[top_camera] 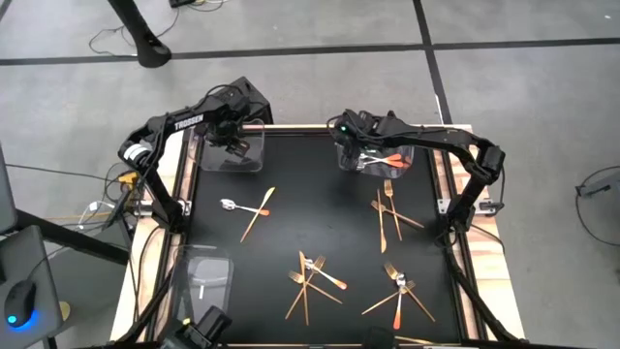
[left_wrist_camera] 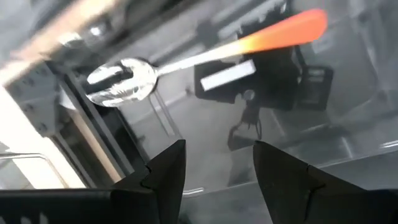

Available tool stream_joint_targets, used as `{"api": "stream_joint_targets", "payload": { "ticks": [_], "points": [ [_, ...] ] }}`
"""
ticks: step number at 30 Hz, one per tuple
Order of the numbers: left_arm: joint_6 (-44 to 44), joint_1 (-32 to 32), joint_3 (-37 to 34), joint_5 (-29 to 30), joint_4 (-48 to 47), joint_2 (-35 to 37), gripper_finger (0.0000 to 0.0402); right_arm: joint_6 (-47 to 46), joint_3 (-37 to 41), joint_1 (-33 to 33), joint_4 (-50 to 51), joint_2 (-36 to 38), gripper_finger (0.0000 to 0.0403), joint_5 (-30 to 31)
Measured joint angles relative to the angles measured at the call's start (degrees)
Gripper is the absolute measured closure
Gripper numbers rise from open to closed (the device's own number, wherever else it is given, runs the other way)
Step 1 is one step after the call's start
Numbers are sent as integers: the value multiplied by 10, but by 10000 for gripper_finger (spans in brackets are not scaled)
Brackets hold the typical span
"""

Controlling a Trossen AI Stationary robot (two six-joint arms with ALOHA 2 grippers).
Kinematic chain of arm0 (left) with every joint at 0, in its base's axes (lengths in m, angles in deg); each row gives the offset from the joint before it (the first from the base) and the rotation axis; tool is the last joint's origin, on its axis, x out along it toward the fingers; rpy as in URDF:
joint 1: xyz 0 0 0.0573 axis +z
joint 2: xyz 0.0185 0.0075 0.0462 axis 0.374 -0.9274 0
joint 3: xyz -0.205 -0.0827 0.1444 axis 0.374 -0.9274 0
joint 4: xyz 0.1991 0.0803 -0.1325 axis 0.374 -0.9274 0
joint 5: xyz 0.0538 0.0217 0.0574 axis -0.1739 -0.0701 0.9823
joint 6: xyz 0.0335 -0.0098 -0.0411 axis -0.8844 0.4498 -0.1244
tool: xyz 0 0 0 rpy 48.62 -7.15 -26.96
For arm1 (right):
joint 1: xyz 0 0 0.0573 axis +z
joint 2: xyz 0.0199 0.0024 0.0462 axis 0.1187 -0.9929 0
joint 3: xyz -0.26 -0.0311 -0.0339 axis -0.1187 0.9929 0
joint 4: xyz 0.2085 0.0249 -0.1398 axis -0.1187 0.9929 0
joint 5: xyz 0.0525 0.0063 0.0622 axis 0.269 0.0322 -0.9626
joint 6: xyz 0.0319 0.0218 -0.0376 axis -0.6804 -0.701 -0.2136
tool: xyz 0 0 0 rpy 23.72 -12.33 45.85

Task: Sort silverware by color (type)
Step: Put the silver and orange spoon into the top right transparent bin

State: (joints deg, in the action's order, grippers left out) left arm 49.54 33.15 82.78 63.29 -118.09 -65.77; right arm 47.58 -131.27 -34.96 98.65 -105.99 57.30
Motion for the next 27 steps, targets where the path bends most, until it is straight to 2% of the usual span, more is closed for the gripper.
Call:
{"api": "stream_joint_targets", "payload": {
  "ticks": [2,5,12,16,22,25,27],
  "points": [
    [7,-15,0,13,10,26,230,0,0,0,-26,4,193,-6],
    [22,-49,-4,39,41,86,230,-10,-2,5,-47,8,193,-51],
    [7,-195,-68,34,196,266,230,-49,-1,27,-105,44,198,-279],
    [29,-292,-150,36,318,376,230,-65,15,56,-158,75,203,-375],
    [63,-434,-319,59,511,511,230,-114,115,113,-288,116,209,-404],
    [70,-491,-396,56,600,533,230,-126,164,150,-310,111,212,-392],
    [74,-519,-433,59,649,531,230,-134,184,180,-312,100,215,-355]
  ]
}}
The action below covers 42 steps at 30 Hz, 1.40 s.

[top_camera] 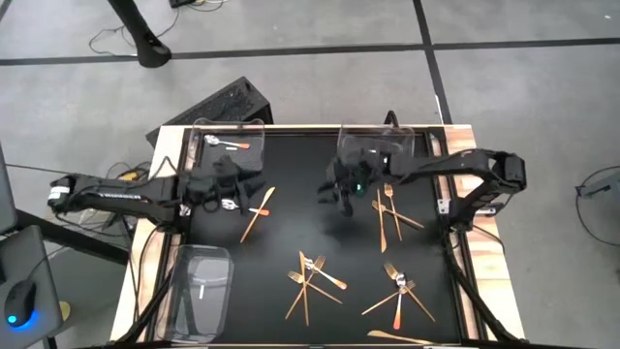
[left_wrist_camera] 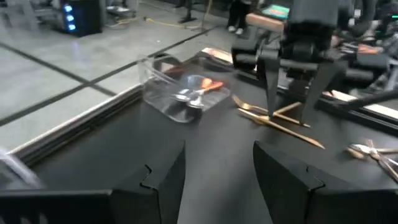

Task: Sort silverware by color (type)
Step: Put the silver and orange spoon into the top right transparent bin

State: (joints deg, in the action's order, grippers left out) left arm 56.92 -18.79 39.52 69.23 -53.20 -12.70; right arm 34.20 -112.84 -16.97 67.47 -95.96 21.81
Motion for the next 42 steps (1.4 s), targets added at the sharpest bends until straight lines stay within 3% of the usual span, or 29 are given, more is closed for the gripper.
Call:
{"api": "stream_joint_targets", "payload": {
  "ticks": [7,18,22,27,33,42],
  "points": [
    [14,-45,-31,51,59,-56,230,-126,18,81,135,-4,225,280],
    [58,-57,-30,108,87,-131,230,-285,18,132,355,74,226,391],
    [79,-77,-30,131,87,-154,230,-389,18,161,459,98,226,402],
    [96,-115,-30,159,112,-186,230,-523,18,228,525,107,226,352],
    [82,-155,-30,175,148,-210,230,-667,18,363,494,102,226,310],
    [80,-181,-30,202,174,-210,230,-1003,18,536,453,11,226,233]
  ]
}}
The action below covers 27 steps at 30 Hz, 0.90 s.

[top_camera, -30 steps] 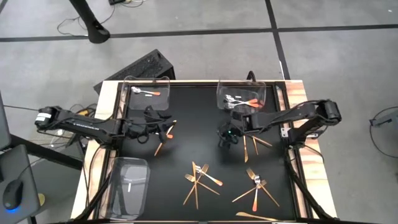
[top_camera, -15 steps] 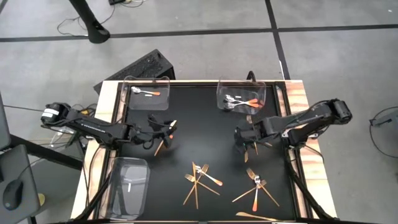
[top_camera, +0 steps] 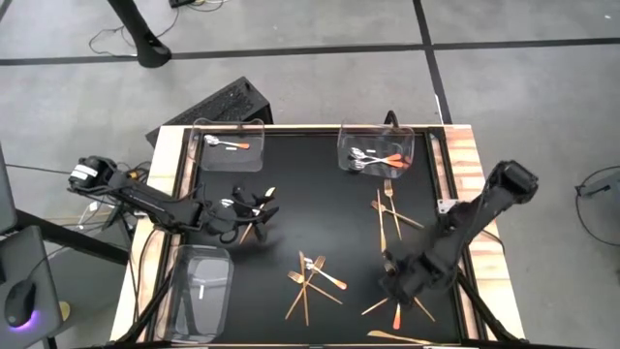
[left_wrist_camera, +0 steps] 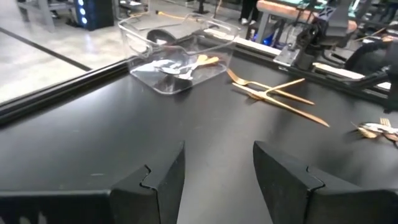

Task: Sort silverware by color (type)
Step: Put the silver and orange spoon into the top right transparent bin

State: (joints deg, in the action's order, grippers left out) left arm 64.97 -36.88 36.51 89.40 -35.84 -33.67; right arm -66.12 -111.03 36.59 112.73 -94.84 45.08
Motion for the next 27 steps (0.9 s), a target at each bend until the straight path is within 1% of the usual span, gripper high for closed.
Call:
{"api": "stream_joint_targets", "payload": {
  "ticks": [3,5,11,16,21,25,27],
  "points": [
    [-1,-7,0,2,2,0,230,-65,0,28,-21,-37,226,-36],
    [-2,-9,0,3,2,0,230,-91,0,38,-40,-56,230,-54],
    [-12,-8,0,14,2,0,230,-128,0,58,-93,-86,257,-59],
    [-17,-8,0,19,2,0,230,-130,0,57,-102,-111,286,-73],
    [-19,-7,0,19,2,0,230,-98,-2,55,-104,-116,314,-84],
    [-35,-7,0,22,4,0,230,-84,0,55,-97,-92,349,-83],
    [-45,-7,0,27,9,0,230,-74,0,55,-90,-67,368,-67]
  ]
}}
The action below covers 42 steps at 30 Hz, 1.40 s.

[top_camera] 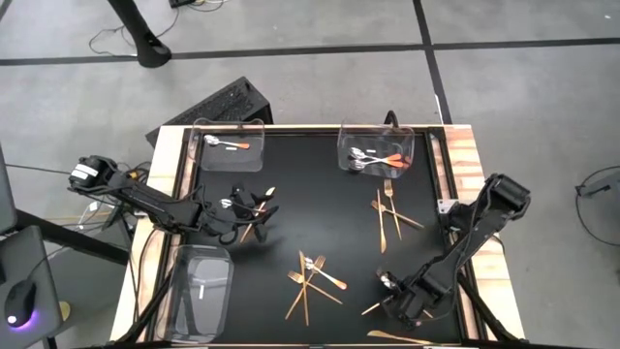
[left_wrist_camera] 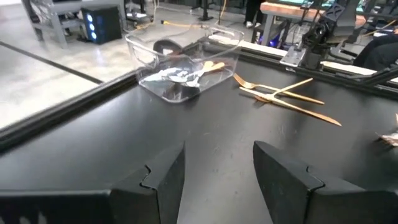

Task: Sort silverware by color (type)
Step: Put the silver and orange spoon into the top right transparent bin

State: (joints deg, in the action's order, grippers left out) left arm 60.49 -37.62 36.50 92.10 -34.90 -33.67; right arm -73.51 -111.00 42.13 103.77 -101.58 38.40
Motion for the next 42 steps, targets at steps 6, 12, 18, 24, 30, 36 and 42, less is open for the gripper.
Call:
{"api": "stream_joint_targets", "payload": {
  "ticks": [6,12,18,24,30,36,42],
  "points": [
    [-16,5,0,8,7,0,230,70,0,-23,62,72,395,53],
    [-39,31,0,8,13,0,230,241,-1,-148,256,164,394,195],
    [-44,55,0,-11,16,0,230,557,-1,-363,299,238,394,373],
    [-38,69,0,-12,7,0,230,913,-1,-607,158,247,394,379],
    [-12,78,0,-11,-32,0,230,1192,-1,-740,18,223,394,307],
    [13,78,0,1,-51,0,230,1324,-1,-806,-37,178,375,258],
    [23,78,0,2,-55,0,230,1343,-1,-822,-49,139,294,266]
  ]
}}
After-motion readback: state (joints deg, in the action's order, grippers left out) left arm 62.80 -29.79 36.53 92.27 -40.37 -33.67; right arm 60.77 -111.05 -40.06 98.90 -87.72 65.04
